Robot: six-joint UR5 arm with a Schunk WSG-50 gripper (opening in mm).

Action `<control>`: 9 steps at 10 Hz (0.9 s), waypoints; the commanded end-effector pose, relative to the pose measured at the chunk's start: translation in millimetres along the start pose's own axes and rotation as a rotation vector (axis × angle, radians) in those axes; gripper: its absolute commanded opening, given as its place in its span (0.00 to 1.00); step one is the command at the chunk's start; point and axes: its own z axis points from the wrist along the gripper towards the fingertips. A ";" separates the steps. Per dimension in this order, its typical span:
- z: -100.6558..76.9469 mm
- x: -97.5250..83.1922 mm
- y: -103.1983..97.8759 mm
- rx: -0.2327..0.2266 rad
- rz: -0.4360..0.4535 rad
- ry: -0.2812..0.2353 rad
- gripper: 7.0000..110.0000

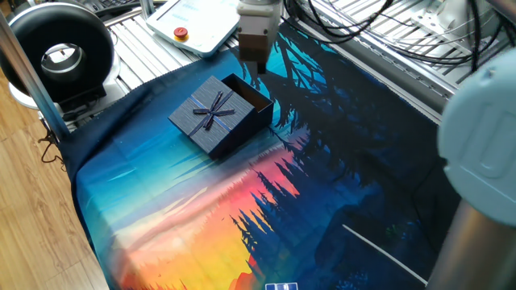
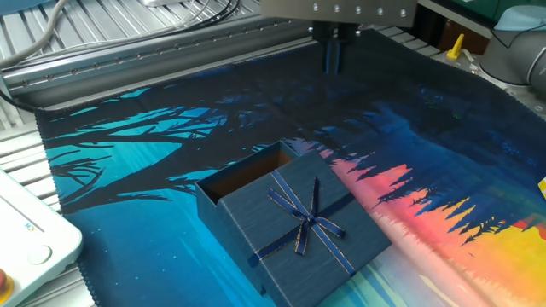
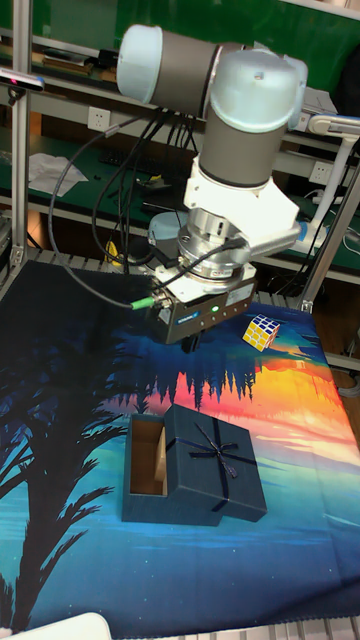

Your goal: Slide the outer casing onto the gift box

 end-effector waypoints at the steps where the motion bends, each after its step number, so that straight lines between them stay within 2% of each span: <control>1: -8.9 -31.4 8.4 -0.022 -0.008 0.008 0.00; 4: -6.3 -60.7 31.8 -0.015 -0.008 0.025 0.00; 5: -6.0 -66.5 36.6 -0.001 -0.009 0.038 0.00; 7: -12.9 -80.7 47.8 0.003 0.003 0.063 0.00; 9: -19.9 -98.5 58.2 0.003 0.006 0.061 0.00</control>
